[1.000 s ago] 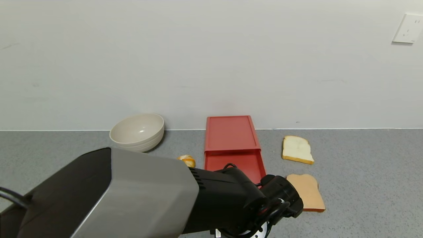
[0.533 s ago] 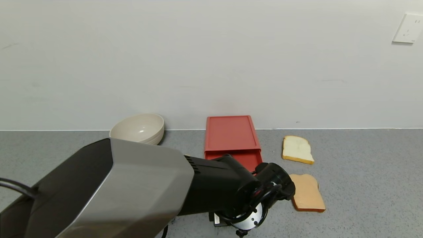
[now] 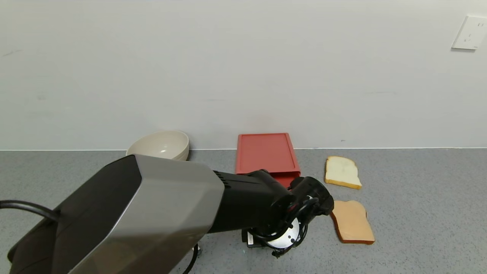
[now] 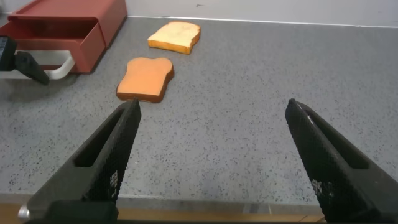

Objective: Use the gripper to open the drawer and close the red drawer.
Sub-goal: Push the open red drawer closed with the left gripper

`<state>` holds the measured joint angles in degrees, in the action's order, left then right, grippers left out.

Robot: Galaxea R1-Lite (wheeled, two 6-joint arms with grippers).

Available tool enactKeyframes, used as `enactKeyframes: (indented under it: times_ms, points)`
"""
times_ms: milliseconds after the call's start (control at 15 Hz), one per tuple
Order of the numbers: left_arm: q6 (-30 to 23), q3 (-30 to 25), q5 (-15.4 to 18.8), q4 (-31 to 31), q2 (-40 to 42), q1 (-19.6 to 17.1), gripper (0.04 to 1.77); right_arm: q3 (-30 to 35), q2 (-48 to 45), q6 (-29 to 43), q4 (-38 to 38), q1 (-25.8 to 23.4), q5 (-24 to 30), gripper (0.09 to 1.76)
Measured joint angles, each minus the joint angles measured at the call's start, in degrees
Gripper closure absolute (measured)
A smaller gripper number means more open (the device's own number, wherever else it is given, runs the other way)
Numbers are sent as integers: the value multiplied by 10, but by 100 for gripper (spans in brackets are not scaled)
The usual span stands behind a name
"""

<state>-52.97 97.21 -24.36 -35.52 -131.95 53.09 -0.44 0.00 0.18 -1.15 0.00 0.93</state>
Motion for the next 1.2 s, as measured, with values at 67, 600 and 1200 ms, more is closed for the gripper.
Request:
enactKeyframes:
  times_ms: [67, 600, 1200]
  points:
    - [5, 5, 0, 0, -2, -3, 9, 0, 0, 0, 0, 0, 0, 14]
    - [53, 52, -4, 0, -18, -30, 9, 1, 0, 2, 1, 0, 0, 14]
    - [93, 101, -5, 1, -41, -56, 9, 1, 0, 3, 1, 0, 0, 14]
